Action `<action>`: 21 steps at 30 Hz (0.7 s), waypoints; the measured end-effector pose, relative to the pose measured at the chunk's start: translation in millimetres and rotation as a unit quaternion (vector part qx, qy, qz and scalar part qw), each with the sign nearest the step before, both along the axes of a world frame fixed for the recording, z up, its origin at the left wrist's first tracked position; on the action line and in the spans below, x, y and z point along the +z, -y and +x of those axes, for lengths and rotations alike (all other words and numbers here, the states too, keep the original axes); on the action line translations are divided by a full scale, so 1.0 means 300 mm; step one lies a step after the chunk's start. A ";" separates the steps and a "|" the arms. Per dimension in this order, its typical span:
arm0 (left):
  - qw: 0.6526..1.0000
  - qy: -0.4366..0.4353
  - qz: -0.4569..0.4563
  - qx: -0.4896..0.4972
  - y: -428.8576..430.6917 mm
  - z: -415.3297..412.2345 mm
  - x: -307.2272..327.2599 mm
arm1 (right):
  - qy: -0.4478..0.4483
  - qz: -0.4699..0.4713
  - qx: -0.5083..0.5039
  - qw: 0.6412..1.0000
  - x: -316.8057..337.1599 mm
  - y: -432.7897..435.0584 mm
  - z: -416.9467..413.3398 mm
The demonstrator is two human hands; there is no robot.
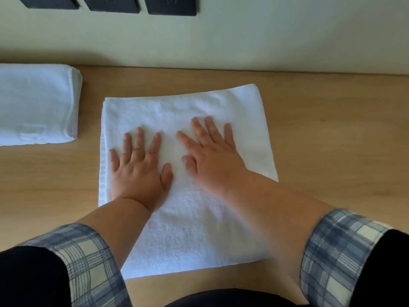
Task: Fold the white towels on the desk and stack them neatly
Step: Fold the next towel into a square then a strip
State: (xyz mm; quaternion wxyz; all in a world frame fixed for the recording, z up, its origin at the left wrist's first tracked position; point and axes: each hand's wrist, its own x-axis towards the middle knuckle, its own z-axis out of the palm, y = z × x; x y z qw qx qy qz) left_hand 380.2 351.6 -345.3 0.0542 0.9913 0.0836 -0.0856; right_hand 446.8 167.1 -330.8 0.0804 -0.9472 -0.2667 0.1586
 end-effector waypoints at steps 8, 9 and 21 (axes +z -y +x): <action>1.000 0.000 -0.006 -0.005 -0.001 0.016 -0.001 | 0.008 -0.057 -0.094 0.994 -0.013 0.057 0.286; 1.000 -0.001 -0.005 -0.005 0.000 0.015 0.000 | 0.010 -0.055 -0.096 0.994 -0.013 0.060 0.287; 1.000 -0.011 0.000 -0.001 0.010 0.019 0.007 | 0.029 -0.120 -0.139 0.983 -0.007 0.237 0.363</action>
